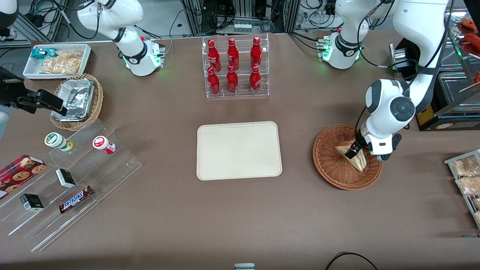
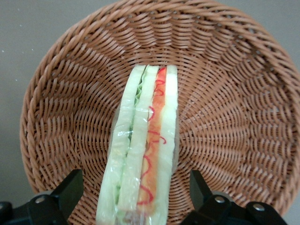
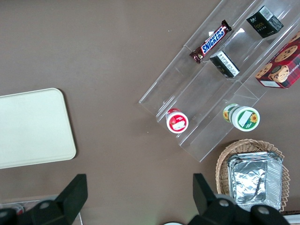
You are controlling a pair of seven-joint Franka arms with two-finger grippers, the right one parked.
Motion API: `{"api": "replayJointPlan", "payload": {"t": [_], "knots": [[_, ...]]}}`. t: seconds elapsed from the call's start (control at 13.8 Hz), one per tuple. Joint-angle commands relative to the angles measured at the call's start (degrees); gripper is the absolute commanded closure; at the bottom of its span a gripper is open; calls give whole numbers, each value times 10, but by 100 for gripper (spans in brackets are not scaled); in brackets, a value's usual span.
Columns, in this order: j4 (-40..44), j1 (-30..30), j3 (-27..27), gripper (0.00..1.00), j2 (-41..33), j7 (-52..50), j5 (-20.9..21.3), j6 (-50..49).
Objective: Place sandwich from basket to tray
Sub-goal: 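Close the left gripper on the sandwich and lift it from the basket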
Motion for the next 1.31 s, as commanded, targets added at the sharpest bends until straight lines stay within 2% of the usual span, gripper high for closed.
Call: {"api": "replayJointPlan", "payload": {"t": [0.0,0.07,0.15,0.22,0.44,0.58,0.8,1.23], "knots": [[9,1,-2,34,13,-16,-4,6],[11,1,-1,71,12,-24,-4,4],[12,1,-1,85,11,-20,-4,3],[21,1,-1,89,10,-18,-4,-2],[44,-2,-2,94,-1,-15,-1,-46],[83,-5,-3,95,-9,2,5,-122],[149,-38,-13,95,-5,127,4,-248],[223,-160,-15,93,41,226,-5,-264]]}}
